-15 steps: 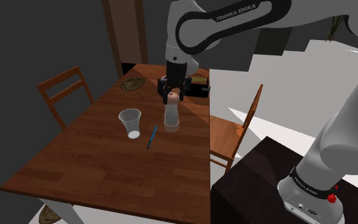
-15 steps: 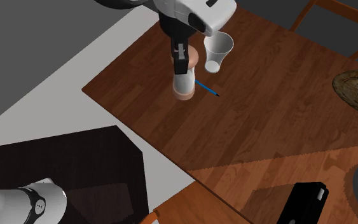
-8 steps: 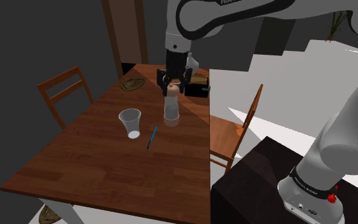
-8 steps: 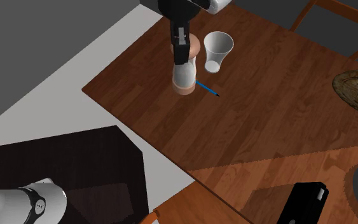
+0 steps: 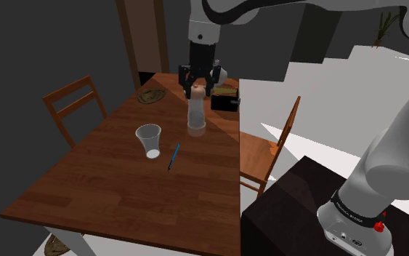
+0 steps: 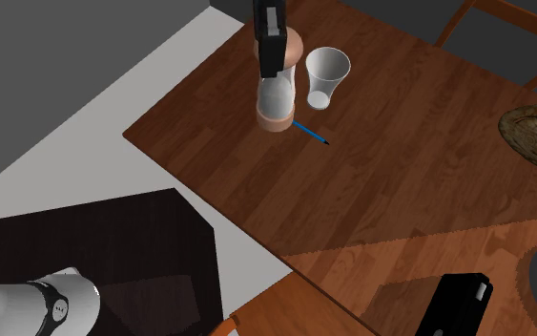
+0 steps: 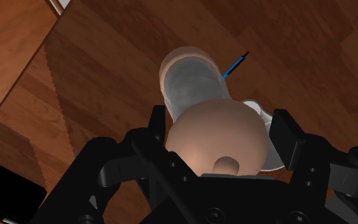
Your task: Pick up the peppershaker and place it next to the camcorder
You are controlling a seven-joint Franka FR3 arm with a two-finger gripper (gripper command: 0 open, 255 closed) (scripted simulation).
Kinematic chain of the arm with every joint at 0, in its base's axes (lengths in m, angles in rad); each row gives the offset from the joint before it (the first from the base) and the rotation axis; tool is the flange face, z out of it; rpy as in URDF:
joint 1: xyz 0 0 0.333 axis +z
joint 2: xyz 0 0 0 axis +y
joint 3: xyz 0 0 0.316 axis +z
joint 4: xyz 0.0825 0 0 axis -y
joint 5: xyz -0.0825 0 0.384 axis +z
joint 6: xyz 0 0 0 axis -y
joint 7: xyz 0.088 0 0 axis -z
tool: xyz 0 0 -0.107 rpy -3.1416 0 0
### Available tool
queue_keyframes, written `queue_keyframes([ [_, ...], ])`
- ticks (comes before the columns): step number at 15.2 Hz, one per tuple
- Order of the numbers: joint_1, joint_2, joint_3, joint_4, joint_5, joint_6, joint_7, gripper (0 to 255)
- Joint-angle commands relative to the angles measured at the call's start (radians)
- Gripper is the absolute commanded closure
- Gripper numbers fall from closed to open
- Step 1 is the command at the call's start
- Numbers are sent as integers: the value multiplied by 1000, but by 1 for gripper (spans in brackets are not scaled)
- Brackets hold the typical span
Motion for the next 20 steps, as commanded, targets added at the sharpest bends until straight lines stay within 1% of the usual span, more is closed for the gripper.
queue_keyframes([
  [1, 0, 2, 0, 29, -1, -27, 4, 255],
  [18, 5, 54, 4, 315, -21, -262, 38, 255],
  [20, -18, 65, -16, 314, -22, -254, -6, 255],
])
